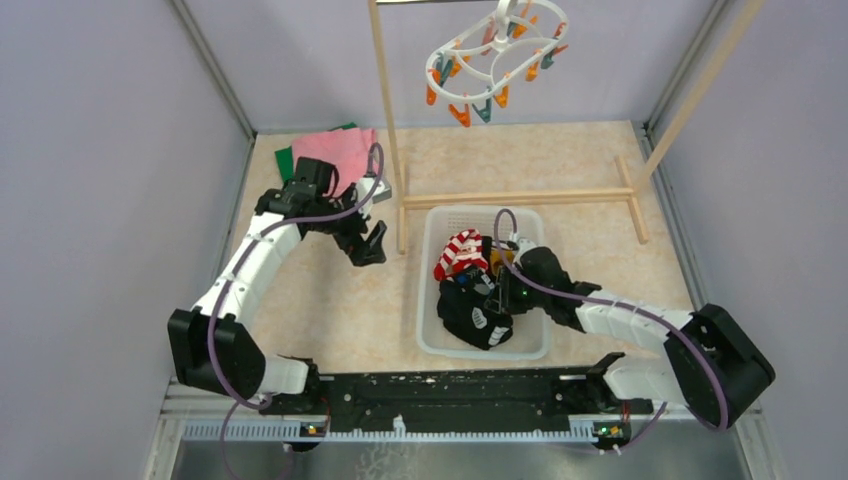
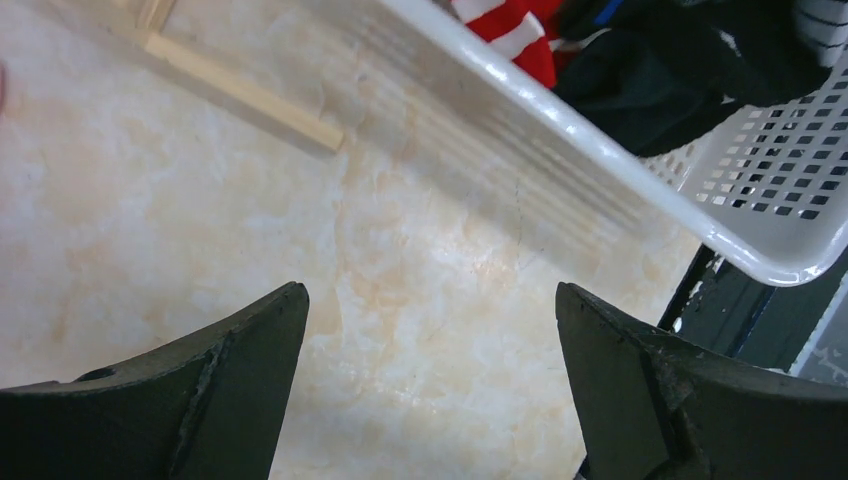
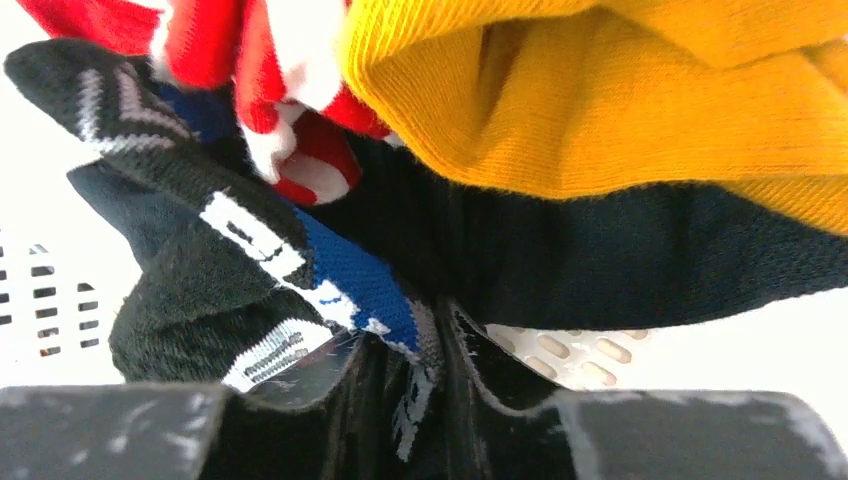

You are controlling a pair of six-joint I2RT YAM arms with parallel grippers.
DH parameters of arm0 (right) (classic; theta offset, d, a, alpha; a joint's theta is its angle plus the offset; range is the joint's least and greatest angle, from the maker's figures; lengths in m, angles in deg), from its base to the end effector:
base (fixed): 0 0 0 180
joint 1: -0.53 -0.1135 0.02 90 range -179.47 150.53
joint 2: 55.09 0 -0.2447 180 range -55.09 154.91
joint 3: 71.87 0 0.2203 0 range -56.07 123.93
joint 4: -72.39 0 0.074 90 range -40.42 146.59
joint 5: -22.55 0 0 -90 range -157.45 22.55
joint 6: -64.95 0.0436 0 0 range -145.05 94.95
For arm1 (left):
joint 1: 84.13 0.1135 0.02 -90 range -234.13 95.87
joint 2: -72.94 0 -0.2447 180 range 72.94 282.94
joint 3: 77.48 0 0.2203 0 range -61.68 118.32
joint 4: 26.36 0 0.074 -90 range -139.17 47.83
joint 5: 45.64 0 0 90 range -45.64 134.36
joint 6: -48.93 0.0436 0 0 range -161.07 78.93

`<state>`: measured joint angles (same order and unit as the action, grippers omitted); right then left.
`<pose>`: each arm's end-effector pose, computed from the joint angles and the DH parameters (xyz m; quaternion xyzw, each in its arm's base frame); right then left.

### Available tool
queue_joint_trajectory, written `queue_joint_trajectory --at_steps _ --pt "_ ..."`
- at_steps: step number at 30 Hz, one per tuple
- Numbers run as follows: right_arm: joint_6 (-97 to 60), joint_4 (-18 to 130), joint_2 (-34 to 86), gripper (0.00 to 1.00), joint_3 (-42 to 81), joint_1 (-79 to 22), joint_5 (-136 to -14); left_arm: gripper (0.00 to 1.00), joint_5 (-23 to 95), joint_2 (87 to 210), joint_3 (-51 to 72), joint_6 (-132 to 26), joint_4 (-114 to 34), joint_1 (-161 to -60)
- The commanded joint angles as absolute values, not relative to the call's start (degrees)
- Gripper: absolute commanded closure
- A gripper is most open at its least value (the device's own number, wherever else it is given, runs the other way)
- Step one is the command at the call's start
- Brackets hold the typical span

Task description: Remove the socks clipped to the hanger

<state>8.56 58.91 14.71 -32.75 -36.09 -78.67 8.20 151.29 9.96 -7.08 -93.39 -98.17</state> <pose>0.1625 0.1313 0.1494 -0.0621 0.9153 0.2966 0.2652 0.2325 -0.0847 0.2954 0.4501 0.7997 -0.2483 0.3102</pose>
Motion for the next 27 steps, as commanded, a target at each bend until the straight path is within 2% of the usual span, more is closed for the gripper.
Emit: queue_joint_trajectory --at_steps 1,4,5,6,7,11,15,19,24,27 --pt "8.35 55.12 11.82 0.66 -28.0 -36.24 -71.36 0.01 4.84 148.6 7.22 -7.3 -88.28 -93.12" --pt "6.58 46.81 7.11 0.42 -18.94 -36.16 -71.0 0.01 6.46 149.08 6.53 -10.63 -86.4 -90.85" --pt "5.89 43.75 6.09 0.3 -15.31 -36.08 -70.66 0.01 7.39 149.27 6.33 -11.56 -85.72 -90.36" --pt "5.11 41.01 5.33 0.07 -11.89 -35.95 -70.06 0.01 8.27 149.29 6.04 -12.41 -84.86 -89.78" --pt "4.18 38.03 4.56 0.02 -8.49 -35.72 -69.06 0.01 9.79 149.13 5.36 -13.64 -83.36 -89.3" --pt "0.44 29.63 1.5 0.01 0.25 -31.21 -60.43 0.01 17.47 148.37 1.6 -19.49 -73.71 -87.41" --pt "-0.51 29.33 -2.16 0.01 -1.81 -19.54 -54.63 0.01 28.47 148.63 -3.52 -26.02 -62.66 -86.77" --pt "-0.11 37.73 -5.03 0.01 -10.86 -11.81 -47.92 0.01 34.51 149.79 -9.73 -31.58 -51.52 -86.52" --pt "-2.4 49.35 -2.68 0.01 -19.9 -10.36 -37.24 0.01 34.49 152.89 -17.18 -35.76 -39.84 -86.43" --pt "-9.26 65.84 -3.26 0.01 -29.01 -10.35 -31.12 0.01 34.94 154.41 -23.36 -35.23 -29.28 -86.41"
